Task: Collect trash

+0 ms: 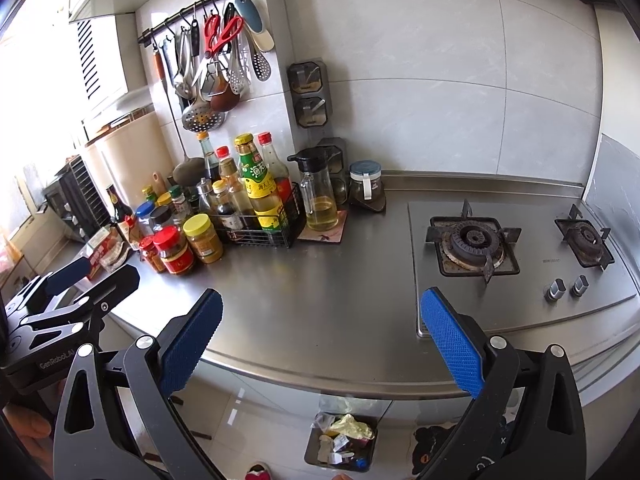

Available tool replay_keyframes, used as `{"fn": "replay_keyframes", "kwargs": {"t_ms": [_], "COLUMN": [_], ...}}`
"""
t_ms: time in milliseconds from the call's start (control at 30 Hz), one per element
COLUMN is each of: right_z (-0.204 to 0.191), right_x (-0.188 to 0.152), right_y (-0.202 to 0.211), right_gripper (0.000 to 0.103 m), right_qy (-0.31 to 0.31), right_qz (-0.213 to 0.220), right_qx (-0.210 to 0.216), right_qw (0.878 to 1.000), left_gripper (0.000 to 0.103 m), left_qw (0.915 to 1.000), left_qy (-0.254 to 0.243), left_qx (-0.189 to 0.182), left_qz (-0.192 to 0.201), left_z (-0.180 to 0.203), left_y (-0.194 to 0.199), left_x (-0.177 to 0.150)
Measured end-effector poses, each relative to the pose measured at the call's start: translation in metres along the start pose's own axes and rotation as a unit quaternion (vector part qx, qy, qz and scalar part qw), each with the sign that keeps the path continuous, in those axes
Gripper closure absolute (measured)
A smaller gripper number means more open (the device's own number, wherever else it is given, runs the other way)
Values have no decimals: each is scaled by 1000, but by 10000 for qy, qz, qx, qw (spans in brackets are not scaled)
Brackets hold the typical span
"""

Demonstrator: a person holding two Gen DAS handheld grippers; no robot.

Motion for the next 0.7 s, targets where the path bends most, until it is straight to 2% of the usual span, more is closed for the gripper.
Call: {"fn": "replay_keyframes", "kwargs": {"t_ms": [700], "right_z": [1], "right_x": [0], "right_y": [-3], "right_gripper": [3], "right_qy": [28], "right_qz": [-30], "right_qx": [-40], "right_qw": [10000], "left_gripper": [8], "left_qw": [10000], "left_qy": [-34], "left_qx": [-31], "left_qz": [-37], "left_z": [0], "left_y": [-3], "left_x": [1]}}
Point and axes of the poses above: each gripper's, at about its wrist camera, not at the fingertips, and y roughly against the way its jaws point, z to its right, x to its top, the point moved 2 cm from there along -y, roughly the way its jaws point, and after that the axes turned 3 degrees about -x, right-handed, at the moved point
